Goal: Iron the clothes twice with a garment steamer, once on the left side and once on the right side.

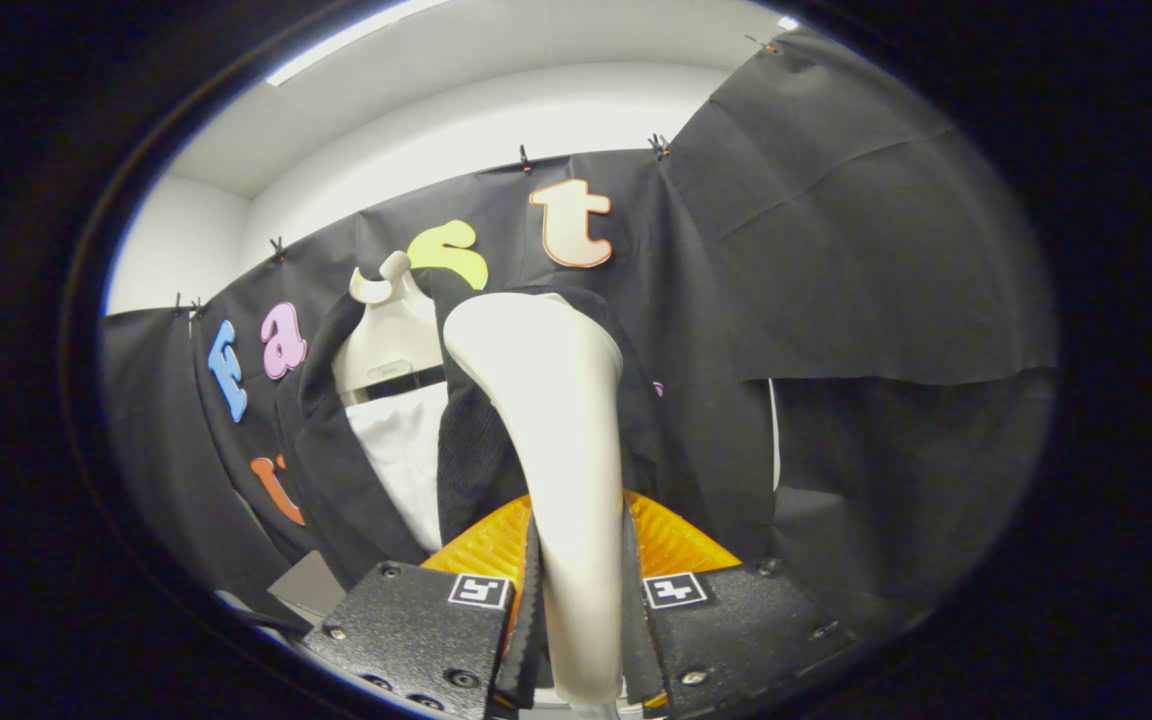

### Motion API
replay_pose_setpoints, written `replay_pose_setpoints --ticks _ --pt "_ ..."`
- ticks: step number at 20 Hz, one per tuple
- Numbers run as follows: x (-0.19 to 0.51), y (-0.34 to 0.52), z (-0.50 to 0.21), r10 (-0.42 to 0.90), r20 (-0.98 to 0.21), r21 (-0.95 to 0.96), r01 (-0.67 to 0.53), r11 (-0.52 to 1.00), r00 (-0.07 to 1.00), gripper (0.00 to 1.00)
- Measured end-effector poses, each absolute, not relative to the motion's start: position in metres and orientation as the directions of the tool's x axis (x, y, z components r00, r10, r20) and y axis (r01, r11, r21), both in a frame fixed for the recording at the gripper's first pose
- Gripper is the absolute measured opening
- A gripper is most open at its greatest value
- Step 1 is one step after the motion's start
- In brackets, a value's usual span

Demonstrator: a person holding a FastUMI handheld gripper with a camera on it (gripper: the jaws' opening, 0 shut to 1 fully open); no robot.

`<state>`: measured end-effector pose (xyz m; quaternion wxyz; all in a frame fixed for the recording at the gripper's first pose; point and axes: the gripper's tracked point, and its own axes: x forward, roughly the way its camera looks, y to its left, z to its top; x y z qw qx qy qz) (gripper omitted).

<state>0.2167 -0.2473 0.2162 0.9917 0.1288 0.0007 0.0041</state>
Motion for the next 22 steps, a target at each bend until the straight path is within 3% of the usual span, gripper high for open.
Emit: replay_pose_setpoints --ticks 8,22 --pt "0.248 -0.232 0.219 -0.046 -0.032 0.18 0.051 0.982 0.998 0.35" --pt "0.247 -0.231 0.15 -0.095 -0.107 0.114 0.107 0.988 0.99 0.36"
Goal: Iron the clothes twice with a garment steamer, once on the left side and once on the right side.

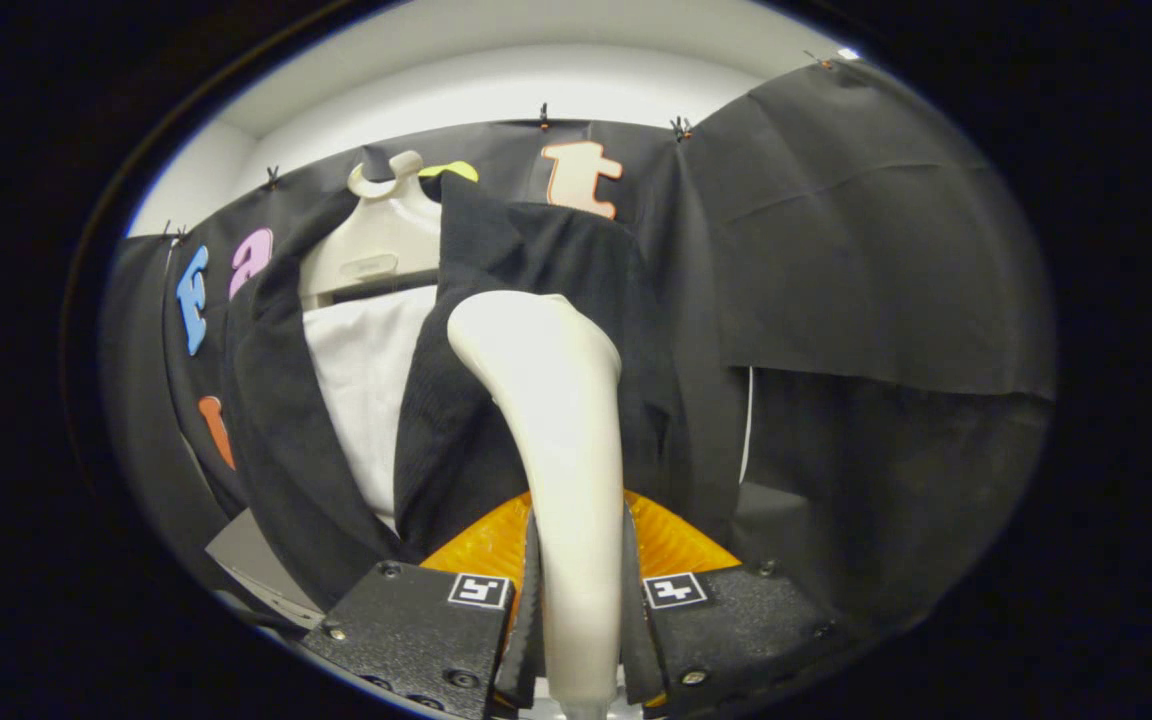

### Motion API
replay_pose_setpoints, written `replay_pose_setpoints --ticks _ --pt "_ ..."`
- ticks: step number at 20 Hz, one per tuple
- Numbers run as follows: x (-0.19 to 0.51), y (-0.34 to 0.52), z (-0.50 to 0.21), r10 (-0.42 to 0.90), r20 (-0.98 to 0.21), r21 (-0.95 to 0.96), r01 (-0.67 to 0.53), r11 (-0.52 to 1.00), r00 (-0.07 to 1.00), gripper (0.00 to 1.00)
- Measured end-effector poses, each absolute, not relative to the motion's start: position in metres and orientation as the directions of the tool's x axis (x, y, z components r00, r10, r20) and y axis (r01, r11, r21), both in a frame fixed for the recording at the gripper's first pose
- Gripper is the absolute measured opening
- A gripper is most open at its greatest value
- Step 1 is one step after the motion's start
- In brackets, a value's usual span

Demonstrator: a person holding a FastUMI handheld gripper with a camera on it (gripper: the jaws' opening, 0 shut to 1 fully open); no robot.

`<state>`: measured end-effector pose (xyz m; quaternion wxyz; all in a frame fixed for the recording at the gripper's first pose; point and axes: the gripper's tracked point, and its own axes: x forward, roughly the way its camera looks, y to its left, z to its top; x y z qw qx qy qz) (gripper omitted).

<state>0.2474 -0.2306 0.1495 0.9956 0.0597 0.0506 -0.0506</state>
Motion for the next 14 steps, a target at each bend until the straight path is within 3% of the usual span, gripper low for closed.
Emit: replay_pose_setpoints --ticks 14 --pt "0.233 -0.224 0.06 -0.097 -0.205 0.088 0.117 0.989 0.974 0.36"
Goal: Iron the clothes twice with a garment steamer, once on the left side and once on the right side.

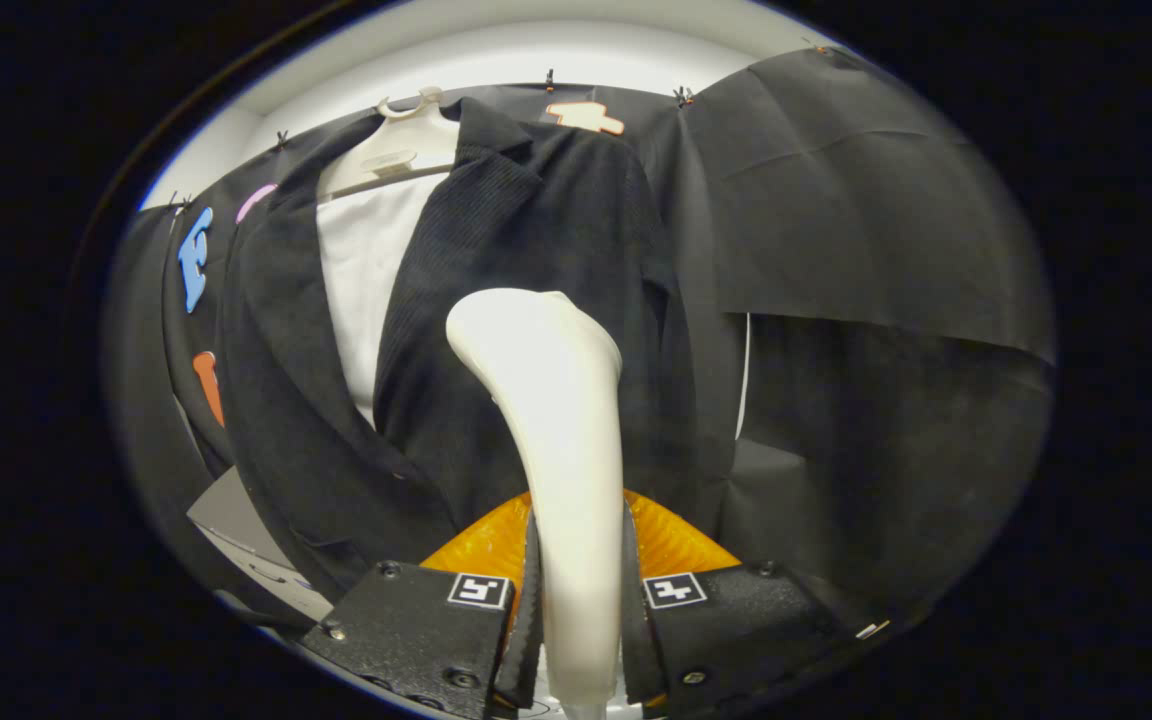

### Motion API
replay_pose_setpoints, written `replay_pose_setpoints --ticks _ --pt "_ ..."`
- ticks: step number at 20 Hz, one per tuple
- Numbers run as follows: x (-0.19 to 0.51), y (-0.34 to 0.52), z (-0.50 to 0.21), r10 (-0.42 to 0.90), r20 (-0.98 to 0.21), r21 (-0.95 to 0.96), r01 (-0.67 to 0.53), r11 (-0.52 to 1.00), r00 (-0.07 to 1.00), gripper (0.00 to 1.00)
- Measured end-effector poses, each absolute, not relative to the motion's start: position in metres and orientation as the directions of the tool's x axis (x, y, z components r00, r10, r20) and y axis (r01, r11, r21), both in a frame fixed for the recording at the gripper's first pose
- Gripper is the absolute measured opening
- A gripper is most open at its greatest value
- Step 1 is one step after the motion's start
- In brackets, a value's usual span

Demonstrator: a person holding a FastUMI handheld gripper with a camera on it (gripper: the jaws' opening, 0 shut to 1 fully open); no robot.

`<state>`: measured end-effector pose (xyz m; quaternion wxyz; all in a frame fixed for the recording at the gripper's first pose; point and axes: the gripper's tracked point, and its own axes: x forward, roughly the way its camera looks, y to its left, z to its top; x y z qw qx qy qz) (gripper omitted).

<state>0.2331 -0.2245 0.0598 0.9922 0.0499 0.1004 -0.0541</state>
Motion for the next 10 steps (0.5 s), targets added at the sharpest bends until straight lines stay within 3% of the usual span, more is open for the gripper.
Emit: replay_pose_setpoints --ticks 10 --pt "0.222 -0.209 -0.005 -0.097 -0.277 0.038 0.111 0.993 0.956 0.36"
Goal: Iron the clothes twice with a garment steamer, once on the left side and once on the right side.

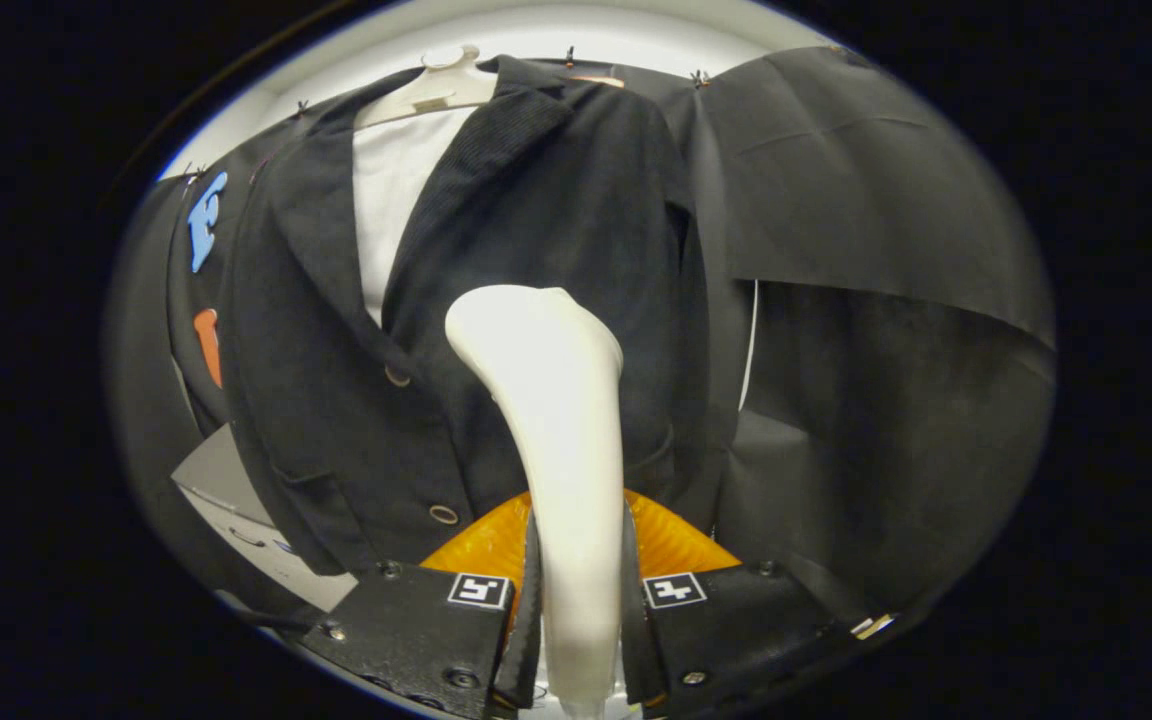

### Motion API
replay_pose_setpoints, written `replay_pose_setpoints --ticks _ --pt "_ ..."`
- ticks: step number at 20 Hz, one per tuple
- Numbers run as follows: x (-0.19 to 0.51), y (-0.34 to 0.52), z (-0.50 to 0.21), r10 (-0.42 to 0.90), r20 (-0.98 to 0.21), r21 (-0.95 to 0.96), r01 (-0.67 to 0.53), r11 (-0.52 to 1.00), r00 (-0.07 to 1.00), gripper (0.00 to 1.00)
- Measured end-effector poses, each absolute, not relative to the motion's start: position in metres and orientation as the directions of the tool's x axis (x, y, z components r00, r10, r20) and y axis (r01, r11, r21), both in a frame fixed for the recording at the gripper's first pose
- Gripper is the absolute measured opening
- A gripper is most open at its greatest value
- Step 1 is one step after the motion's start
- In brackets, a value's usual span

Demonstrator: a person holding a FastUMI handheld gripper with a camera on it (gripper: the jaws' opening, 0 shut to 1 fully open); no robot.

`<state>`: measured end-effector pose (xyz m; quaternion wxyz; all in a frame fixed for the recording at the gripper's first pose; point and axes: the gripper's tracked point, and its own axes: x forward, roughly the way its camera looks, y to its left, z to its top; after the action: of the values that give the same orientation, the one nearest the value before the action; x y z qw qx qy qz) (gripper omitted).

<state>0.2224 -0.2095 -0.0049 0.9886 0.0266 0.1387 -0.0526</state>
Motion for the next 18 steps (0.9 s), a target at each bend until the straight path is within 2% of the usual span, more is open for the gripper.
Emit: replay_pose_setpoints --ticks 18 --pt "0.214 -0.2 -0.089 -0.117 -0.355 -0.056 0.104 0.993 0.927 0.36"
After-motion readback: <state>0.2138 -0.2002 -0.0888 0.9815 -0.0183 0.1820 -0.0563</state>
